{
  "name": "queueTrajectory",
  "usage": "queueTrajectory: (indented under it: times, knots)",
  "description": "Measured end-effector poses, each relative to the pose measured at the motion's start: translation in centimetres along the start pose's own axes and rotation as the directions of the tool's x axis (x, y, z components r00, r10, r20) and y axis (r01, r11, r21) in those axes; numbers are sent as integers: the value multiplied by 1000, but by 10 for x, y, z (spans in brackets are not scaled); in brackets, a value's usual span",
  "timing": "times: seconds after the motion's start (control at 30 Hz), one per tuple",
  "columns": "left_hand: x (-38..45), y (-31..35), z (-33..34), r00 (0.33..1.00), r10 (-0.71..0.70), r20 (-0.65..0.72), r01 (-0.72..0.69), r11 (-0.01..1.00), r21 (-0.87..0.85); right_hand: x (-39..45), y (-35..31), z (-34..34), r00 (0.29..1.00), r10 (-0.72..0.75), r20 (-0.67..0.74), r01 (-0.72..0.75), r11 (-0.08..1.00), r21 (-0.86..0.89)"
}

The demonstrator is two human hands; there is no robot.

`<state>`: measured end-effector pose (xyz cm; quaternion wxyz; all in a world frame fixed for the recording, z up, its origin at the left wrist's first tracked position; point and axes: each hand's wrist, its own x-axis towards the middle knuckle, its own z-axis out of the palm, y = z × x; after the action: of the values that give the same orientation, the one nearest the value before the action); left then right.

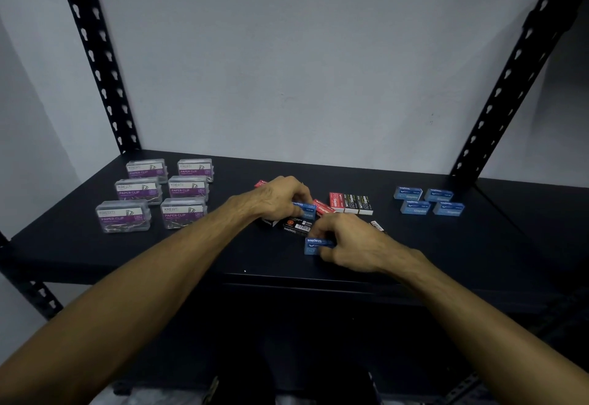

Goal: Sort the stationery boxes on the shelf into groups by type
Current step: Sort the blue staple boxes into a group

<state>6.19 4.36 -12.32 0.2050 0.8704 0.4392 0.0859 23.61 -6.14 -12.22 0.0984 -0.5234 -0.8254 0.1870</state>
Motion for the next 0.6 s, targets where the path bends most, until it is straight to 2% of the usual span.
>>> queueTrajectory:
  times: [0.13, 0.37, 0.6]
  knots:
    - [1, 1, -3, 1000, 5, 0, -5, 1000, 4, -2, 0, -4, 1000, -8, -23, 9, 1000, 15]
    - [4, 12, -5, 1000, 17, -16, -18, 998, -57, -9, 8, -24, 990, 15, -141, -11, 1000, 29]
    - [19, 47, -6, 997, 52, -60, -58, 994, -90, -26, 48, -52, 962, 153, -225, -156, 988, 3]
